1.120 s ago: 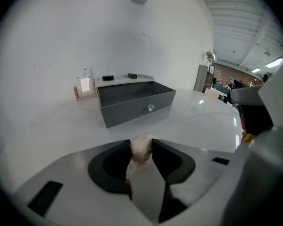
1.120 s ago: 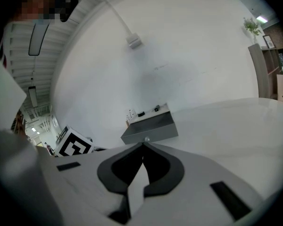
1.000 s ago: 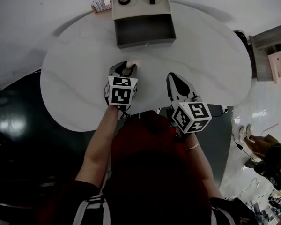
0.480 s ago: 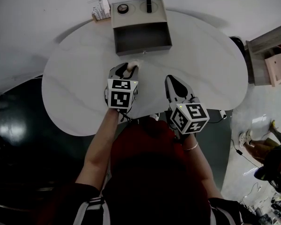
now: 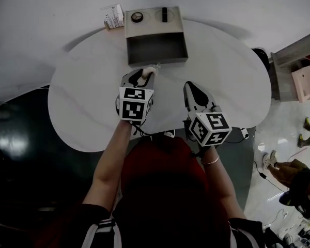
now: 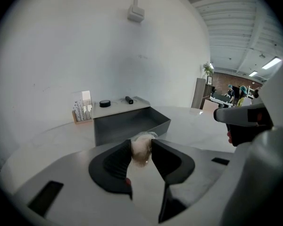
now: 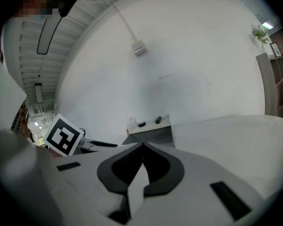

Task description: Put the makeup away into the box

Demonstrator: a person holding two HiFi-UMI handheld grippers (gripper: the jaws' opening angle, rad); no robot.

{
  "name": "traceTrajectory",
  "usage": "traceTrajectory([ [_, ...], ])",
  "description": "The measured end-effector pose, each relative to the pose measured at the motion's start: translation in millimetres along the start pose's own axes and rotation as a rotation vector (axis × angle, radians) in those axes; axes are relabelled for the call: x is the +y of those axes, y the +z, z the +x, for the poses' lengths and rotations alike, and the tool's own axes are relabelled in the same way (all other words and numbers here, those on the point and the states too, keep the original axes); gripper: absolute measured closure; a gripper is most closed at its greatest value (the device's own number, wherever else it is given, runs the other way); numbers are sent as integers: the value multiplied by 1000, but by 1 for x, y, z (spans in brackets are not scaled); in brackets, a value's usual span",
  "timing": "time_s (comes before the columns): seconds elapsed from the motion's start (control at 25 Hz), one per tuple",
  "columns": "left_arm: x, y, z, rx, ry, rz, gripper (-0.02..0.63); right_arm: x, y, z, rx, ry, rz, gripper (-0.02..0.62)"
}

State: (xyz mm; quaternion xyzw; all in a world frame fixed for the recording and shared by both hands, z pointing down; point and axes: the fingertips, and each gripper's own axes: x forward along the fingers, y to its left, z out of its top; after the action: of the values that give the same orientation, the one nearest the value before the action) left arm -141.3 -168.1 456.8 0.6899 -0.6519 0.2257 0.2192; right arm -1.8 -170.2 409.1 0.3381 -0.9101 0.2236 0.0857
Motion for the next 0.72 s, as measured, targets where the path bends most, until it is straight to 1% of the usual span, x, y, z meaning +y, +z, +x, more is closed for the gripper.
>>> traceTrajectory([
  [0.48, -9, 39, -6, -69, 25, 42, 454, -5, 16, -5, -32, 26, -35, 580],
  [0.72, -12, 60, -3, -90, 31, 49, 454, -5, 24, -2, -44, 42, -40, 580],
])
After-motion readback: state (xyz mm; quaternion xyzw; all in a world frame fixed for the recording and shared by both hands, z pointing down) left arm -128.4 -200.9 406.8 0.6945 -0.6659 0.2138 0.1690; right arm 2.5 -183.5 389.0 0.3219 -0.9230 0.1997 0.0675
